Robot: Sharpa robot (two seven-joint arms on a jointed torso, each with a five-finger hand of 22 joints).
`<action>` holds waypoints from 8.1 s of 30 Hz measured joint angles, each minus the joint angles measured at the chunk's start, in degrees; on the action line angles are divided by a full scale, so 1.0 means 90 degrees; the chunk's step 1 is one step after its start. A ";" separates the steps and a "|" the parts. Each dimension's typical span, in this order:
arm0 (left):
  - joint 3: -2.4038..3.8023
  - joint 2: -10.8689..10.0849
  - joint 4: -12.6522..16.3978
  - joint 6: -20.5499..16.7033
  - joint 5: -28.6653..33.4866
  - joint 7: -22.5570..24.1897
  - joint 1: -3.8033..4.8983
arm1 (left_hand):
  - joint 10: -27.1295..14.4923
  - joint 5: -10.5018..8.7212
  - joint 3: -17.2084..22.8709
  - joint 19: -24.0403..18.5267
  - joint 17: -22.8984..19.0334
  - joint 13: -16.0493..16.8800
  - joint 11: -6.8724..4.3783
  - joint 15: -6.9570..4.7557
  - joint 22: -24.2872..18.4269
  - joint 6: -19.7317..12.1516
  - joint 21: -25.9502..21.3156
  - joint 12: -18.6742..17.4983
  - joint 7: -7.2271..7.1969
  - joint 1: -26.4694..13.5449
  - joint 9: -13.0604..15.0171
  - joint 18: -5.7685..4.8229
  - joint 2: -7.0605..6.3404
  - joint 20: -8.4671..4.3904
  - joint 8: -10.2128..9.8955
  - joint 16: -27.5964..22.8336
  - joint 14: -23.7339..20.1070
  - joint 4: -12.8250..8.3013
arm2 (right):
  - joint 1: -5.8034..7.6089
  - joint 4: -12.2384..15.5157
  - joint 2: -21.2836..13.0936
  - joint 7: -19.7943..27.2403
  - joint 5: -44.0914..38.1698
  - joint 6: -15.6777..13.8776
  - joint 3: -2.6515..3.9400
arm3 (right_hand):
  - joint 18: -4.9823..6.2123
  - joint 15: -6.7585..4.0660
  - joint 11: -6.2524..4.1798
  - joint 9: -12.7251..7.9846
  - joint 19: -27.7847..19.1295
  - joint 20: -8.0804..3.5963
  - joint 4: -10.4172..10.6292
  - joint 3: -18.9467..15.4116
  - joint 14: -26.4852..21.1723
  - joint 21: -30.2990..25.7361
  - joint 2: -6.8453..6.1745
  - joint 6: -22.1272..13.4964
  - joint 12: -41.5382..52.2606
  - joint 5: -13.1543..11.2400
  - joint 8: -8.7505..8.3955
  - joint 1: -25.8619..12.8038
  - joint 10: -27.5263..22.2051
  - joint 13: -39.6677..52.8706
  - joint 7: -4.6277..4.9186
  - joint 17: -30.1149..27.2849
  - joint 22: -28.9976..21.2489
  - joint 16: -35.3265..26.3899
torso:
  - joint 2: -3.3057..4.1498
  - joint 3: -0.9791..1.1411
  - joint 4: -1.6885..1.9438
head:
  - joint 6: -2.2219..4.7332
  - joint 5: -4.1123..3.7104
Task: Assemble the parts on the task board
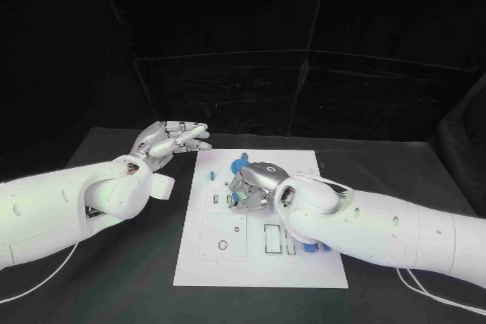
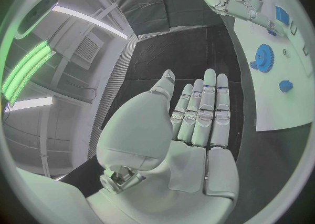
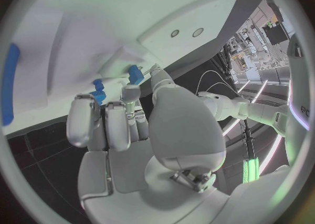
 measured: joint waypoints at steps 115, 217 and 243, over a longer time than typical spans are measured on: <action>0.0001 0.2593 -0.1450 0.3124 -0.5509 -0.7580 0.0527 | 0.0982 0.0022 -0.1950 0.3248 0.7042 0.5689 -0.1050 -0.1116 0.7330 -0.0277 0.7310 0.6327 -0.0957 -0.1154 0.2325 -0.0595 0.0675 -0.1246 0.3607 0.9001 0.2069 0.1142 | 0.0954 0.0352 -0.2128 0.1900 0.4097 0.0177 0.0169 | 0.0098 0.0013 -0.0058 0.0033 -0.0568 -0.0047 -0.0088 -0.0330 0.0014 -0.0589 0.0445 0.0137 -0.0197 0.0548 0.0107 0.0515 -0.0102 -0.0283 -0.0067 -0.0741 -0.1013 -0.0777 | -0.0262 0.0183 -0.0091 | -0.0343 0.0287; -0.0020 0.1891 -0.0629 0.1803 -0.6557 -0.6908 0.0150 | 0.1332 -0.0008 0.3124 0.3250 0.7041 0.6001 -0.1215 -0.1230 0.7569 -0.0614 0.7348 0.6466 -0.1044 -0.0936 0.2734 -0.0594 -0.0690 -0.1340 0.4216 0.9001 0.2092 0.0829 | 0.0952 0.0113 -0.1932 0.1896 0.4087 0.0499 0.0165 | 0.0198 0.0013 -0.0034 0.0032 -0.0681 -0.0022 -0.0026 -0.0428 0.0014 -0.0689 0.0445 0.0137 -0.0257 0.0602 0.0107 0.0515 -0.0171 -0.0344 -0.0067 -0.0801 -0.1188 -0.0857 | -0.0283 0.0215 0.0032 | -0.0494 0.0275; -0.0013 0.1929 -0.0648 0.2070 -0.6579 -0.6946 0.0146 | 0.1321 -0.0002 0.3130 0.3250 0.7041 0.5947 -0.1203 -0.1230 0.7576 -0.0600 0.7348 0.6466 -0.1054 -0.0944 0.2742 -0.0594 -0.0684 -0.1340 0.4222 0.9001 0.2092 0.0823 | 0.0952 0.0115 -0.1912 0.1889 0.4086 0.0526 0.0164 | 0.0199 0.0013 -0.0033 0.0031 -0.0681 -0.0022 -0.0044 -0.0446 0.0014 -0.0716 0.0445 0.0137 -0.0257 0.0750 0.0107 0.0515 -0.0171 -0.0344 -0.0067 -0.0800 -0.1208 -0.0887 | -0.0282 0.0212 0.0037 | -0.0537 0.0269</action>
